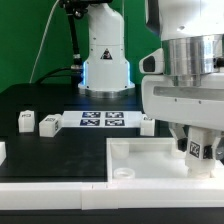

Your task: Assemble one leg

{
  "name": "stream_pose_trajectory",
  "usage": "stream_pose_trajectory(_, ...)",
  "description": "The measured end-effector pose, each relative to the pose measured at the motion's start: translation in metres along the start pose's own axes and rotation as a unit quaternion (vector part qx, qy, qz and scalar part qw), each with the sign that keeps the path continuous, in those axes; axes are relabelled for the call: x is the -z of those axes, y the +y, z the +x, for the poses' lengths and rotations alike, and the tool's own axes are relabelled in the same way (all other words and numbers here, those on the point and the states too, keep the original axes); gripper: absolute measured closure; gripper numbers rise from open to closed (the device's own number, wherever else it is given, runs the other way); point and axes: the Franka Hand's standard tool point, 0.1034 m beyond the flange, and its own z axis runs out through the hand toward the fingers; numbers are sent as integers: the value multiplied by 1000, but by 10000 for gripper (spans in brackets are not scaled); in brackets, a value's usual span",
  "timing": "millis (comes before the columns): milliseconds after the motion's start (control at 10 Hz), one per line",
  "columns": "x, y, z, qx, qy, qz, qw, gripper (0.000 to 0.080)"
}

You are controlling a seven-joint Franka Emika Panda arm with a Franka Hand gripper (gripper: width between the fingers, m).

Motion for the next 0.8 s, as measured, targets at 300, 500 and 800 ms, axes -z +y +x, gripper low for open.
stream_pose_trajectory(300,0,-2,-5,183,2,0,983,161)
stream_pose_trajectory(500,-1,0,-3,337,3,-3,941,152)
stream_pose_trajectory(800,0,-3,-7,470,5,-7,882,151)
